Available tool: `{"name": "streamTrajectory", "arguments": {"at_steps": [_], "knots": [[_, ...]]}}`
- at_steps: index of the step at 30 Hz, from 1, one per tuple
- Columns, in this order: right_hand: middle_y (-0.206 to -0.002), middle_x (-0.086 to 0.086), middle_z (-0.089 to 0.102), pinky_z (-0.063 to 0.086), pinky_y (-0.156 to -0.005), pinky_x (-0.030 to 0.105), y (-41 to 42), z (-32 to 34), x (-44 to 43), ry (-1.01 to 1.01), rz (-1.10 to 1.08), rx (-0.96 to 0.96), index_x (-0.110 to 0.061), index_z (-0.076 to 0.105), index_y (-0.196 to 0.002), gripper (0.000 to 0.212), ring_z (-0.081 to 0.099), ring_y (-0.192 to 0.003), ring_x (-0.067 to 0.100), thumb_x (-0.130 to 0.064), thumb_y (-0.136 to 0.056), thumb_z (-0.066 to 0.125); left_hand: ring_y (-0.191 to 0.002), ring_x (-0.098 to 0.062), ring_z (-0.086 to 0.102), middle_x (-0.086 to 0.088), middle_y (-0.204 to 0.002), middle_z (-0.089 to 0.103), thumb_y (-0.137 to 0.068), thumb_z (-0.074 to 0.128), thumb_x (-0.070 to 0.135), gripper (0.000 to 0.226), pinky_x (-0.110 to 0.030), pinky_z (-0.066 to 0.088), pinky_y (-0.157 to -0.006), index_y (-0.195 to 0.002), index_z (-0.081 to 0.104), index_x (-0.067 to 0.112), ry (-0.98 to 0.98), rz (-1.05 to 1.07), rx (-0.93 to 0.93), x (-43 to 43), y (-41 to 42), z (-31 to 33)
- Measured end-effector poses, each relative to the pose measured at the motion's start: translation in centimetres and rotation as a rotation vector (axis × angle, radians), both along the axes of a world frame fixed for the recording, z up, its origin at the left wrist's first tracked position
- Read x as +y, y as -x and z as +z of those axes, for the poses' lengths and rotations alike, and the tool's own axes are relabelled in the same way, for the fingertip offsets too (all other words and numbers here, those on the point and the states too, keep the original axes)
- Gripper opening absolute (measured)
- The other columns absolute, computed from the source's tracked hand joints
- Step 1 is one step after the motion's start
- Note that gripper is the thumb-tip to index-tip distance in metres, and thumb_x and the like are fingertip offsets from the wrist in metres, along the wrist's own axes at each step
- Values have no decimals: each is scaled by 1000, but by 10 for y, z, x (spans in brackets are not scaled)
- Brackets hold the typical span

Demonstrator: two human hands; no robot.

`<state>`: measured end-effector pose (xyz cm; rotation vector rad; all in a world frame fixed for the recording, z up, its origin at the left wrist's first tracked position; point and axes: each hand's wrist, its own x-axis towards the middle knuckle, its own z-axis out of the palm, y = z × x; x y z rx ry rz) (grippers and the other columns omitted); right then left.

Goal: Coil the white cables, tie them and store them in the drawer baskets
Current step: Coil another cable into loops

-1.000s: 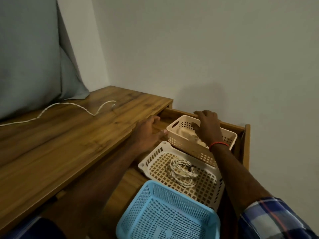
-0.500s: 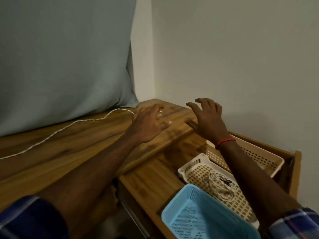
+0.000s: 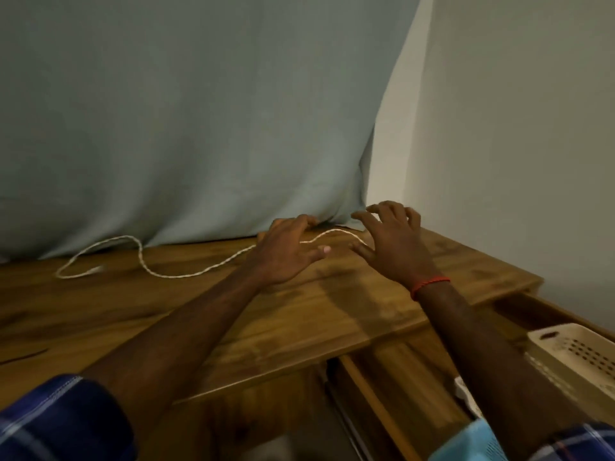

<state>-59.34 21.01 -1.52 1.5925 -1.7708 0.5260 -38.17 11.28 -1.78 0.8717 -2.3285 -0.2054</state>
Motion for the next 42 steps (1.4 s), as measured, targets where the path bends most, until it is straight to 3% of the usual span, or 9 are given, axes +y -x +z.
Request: {"name": "streamTrajectory", "arguments": {"at_steps": [11, 15, 17, 20, 23, 29, 33, 38, 42], "knots": [[-142, 4, 53, 22, -107, 44, -127, -10, -103, -90, 260, 26, -33, 54, -137, 56, 37, -137, 26, -58, -88, 62, -130, -22, 45, 7, -135, 59, -63, 39, 88, 87, -53, 41, -104, -131, 55, 36, -122, 261, -27, -69, -131, -19], [-141, 5, 53, 22, -108, 45, -170, -15, -132, -87, 344, 17, -32, 54, -136, 58, 38, -136, 26, -65, -89, 45, -122, -21, 54, 6, -126, 66, -64, 45, 87, 83, -47, 46, -100, -123, 63, 31, -130, 322, 59, -93, -160, -27], [-140, 5, 54, 23, -108, 46, -190, -19, -147, -98, 392, -8, -30, 56, -136, 55, 39, -135, 27, -61, -90, 48, -114, -18, 60, 6, -118, 70, -68, 53, 78, 65, -42, 50, -96, -110, 69, 32, -181, 337, 110, -102, -169, -33], [-137, 4, 56, 24, -106, 45, -218, -34, -174, -132, 438, -15, -30, 56, -135, 48, 40, -132, 26, -50, -91, 57, -106, -16, 63, 14, -103, 72, -72, 61, 58, 19, -45, 50, -94, -80, 68, 43, -214, 380, 141, -117, -180, -47], [-129, 3, 58, 27, -101, 44, -242, -49, -198, -178, 473, -29, -29, 58, -132, 45, 43, -126, 26, -46, -91, 54, -101, -16, 64, 22, -89, 68, -69, 60, 52, 8, -49, 51, -93, -65, 64, 46, -248, 442, 163, -135, -200, -63], [-131, 2, 58, 29, -102, 47, -276, -74, -248, -273, 523, -56, -31, 57, -131, 46, 44, -125, 25, -55, -92, 49, -95, -17, 63, 17, -89, 69, -74, 64, 61, 23, -48, 50, -92, -74, 66, 38, -270, 637, 187, -168, -240, -89], [-134, 2, 56, 28, -101, 45, -285, -100, -269, -348, 548, -68, -31, 53, -134, 44, 43, -125, 26, -48, -94, 51, -116, -22, 59, 10, -105, 71, -81, 67, 56, 19, -51, 44, -100, -78, 66, 37, -248, 724, 152, -184, -258, -103], [-145, 8, 50, 29, -104, 49, -282, -113, -283, -598, 578, 12, -28, 40, -146, 48, 41, -132, 32, -46, -102, 40, -127, -25, 50, 4, -120, 65, -83, 65, 57, 26, -48, 36, -102, -91, 66, 33, -269, 781, -4, -196, -267, -113], [-123, 7, 66, 37, -97, 42, -279, -110, -283, -589, 638, -15, -23, 64, -116, 31, 54, -118, 29, -44, -100, 47, -128, -25, 47, 4, -124, 64, -82, 65, 58, 28, -48, 38, -99, -96, 68, 34, -172, 778, 14, -197, -269, -107]]}}
